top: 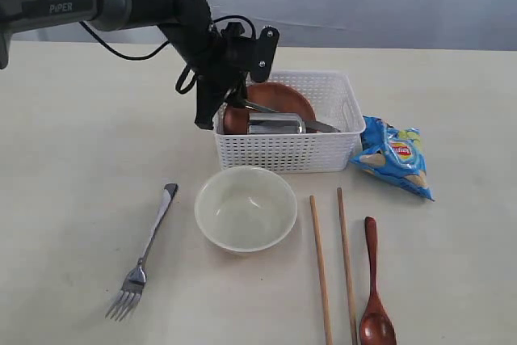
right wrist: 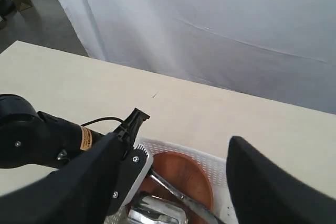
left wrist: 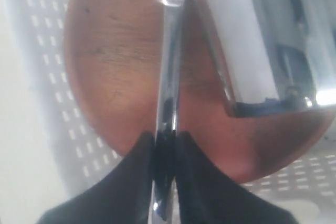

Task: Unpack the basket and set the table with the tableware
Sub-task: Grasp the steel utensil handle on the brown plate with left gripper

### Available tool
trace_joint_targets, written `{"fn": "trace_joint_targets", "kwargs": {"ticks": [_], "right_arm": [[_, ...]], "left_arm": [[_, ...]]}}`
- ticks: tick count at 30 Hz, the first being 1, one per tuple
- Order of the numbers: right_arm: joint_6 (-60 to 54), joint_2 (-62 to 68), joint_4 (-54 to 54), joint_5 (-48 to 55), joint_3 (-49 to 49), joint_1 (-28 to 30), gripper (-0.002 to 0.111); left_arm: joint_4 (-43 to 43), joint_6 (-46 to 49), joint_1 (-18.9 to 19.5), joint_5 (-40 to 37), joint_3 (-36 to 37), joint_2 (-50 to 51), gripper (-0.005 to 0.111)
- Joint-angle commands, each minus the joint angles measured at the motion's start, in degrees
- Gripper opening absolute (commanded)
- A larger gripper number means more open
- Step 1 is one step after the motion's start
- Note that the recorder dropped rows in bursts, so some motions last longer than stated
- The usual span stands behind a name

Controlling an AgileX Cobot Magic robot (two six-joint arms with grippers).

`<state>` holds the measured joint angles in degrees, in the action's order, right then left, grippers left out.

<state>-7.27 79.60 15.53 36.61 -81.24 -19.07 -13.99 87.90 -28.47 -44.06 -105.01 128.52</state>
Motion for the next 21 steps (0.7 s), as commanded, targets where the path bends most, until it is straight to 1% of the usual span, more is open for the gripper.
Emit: {"fn": "trace_joint_targets", "kwargs": {"ticks": [1, 13, 19, 21], "right_arm": [[0.13, 0.16, -0.24, -0.26, 0.11, 0.22, 0.057], [0.13, 0.16, -0.24, -0.26, 0.11, 0.22, 0.057], [0.13, 0.16, -0.24, -0.26, 0.11, 0.22, 0.057], [0.13, 0.16, -0.24, -0.26, 0.11, 0.22, 0.057]], "left_arm": [[-0.18, -0.11, -0.03, 0.48, -0.12, -3.28, 0.000], [-0.18, -0.11, -0.03, -2.91, -0.12, -6.82, 0.000], [-0.18, -0.11, -0.03, -2.85, -0.12, -6.82, 0.000], [-0.18, 0.00, -0.03, -1.03, -0.12, -6.66, 0.002]]}}
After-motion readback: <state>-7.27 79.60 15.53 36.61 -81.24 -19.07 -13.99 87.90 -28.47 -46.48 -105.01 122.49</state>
